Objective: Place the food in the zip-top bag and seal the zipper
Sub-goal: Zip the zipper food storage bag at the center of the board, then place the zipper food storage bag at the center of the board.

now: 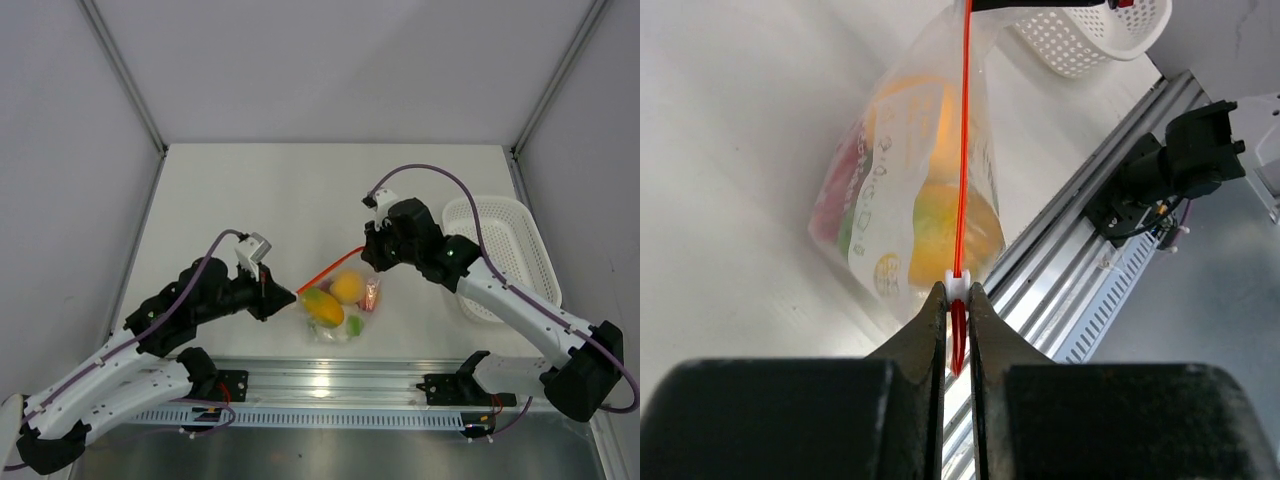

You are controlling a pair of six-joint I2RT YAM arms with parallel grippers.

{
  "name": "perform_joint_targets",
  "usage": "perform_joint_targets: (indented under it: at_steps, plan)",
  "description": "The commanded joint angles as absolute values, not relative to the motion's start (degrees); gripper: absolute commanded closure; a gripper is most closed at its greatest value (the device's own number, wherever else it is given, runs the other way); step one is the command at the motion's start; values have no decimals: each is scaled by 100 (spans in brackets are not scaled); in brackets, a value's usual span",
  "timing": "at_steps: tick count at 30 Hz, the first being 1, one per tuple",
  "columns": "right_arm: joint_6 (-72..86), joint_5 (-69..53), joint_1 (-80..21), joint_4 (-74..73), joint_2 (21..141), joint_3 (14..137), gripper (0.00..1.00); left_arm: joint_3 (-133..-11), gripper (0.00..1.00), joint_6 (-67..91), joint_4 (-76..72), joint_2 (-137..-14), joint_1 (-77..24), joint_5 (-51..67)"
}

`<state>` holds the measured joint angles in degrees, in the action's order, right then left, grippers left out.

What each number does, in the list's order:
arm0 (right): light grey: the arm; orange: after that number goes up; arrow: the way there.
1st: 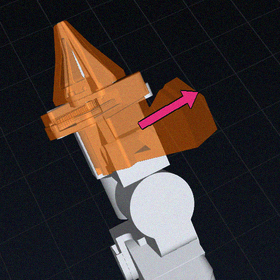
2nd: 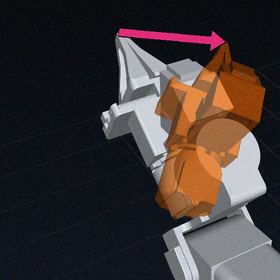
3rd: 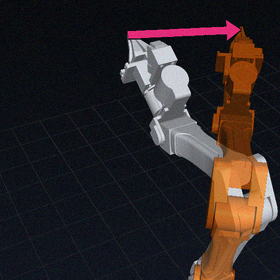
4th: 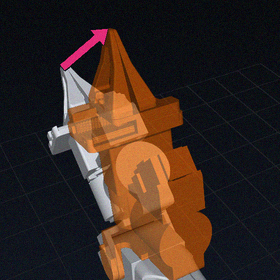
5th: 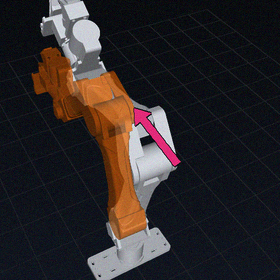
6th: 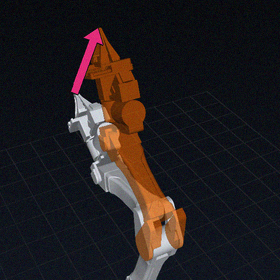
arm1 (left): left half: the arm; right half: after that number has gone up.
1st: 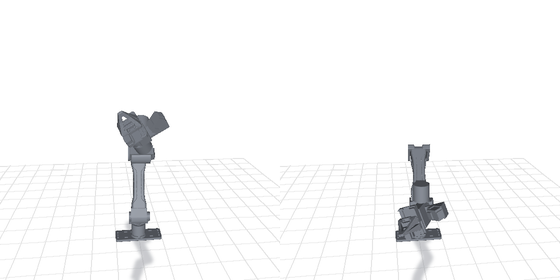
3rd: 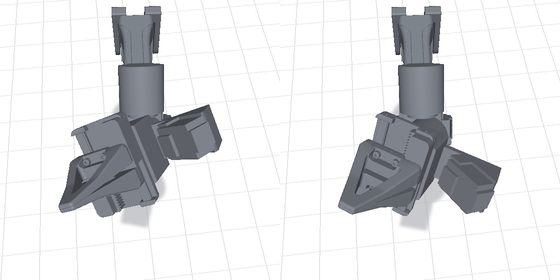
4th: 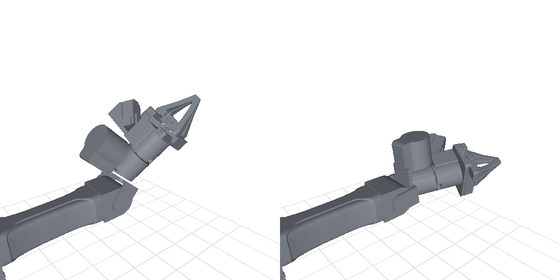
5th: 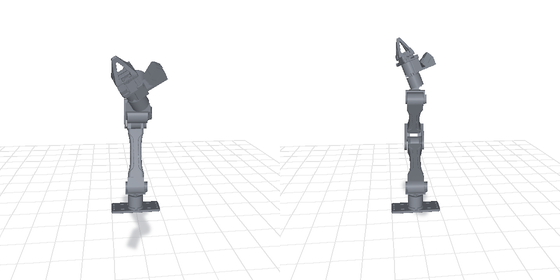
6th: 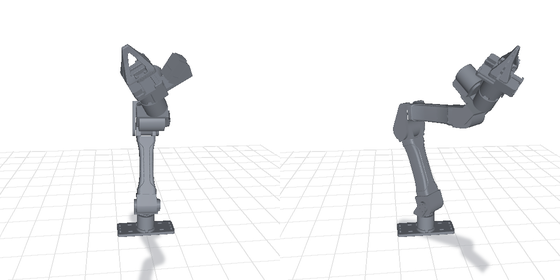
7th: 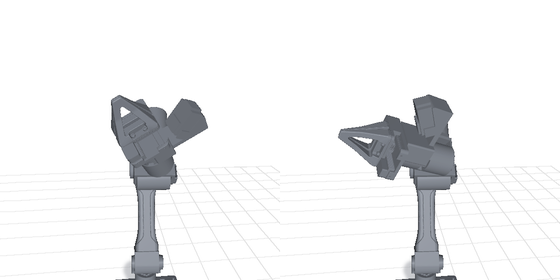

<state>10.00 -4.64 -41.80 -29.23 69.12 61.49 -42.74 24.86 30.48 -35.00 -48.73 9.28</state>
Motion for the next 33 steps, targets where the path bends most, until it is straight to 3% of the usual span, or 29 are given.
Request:
perform_joint_targets:
  at_steps: [1, 12, 13, 15, 16, 17, 22, 28, 30, 33]
  plan:
    - [1116, 386, -4026, -3014, 7022, 6293, 100, -4509, 98, 2663, 3252, -3366, -4869, 511]
    - [1090, 396, -3885, -2909, 7303, 6434, 100, -4570, 86, 2980, 3402, -3533, -4860, -667]
    - [1081, 387, -3885, -2866, 7382, 6425, 100, -4570, 80, 2979, 3358, -3542, -4860, -755]
    - [1055, 474, -3876, -2830, 7592, 6495, 100, -4640, 38, 2909, 3252, -3638, -4852, -1167]
    - [1055, 501, -3867, -2813, 7663, 6539, 100, -4675, 4, 2935, 3269, -3708, -4852, -1578]
    - [1046, 484, -3841, -2786, 7742, 6643, 100, -4815, 0, 2918, 3270, -3779, -4852, -1721]
    - [923, 448, -3560, -2663, 8418, 7031, 100, -5325, 1, 2918, 3252, -4008, -4852, -2425]
    - [888, 405, -3103, -2479, 9061, 7383, 100, -5265, 1, 2900, 2795, -3876, -4852, -1636]
    - [905, 351, -2989, -2374, 9193, 7392, 95, -4994, 1, 2970, 2672, -3745, -4852, -1224]
    - [905, 387, -2813, -2435, 9439, 7471, 73, -4547, 1, 3120, 2427, -3429, -4852, -898]
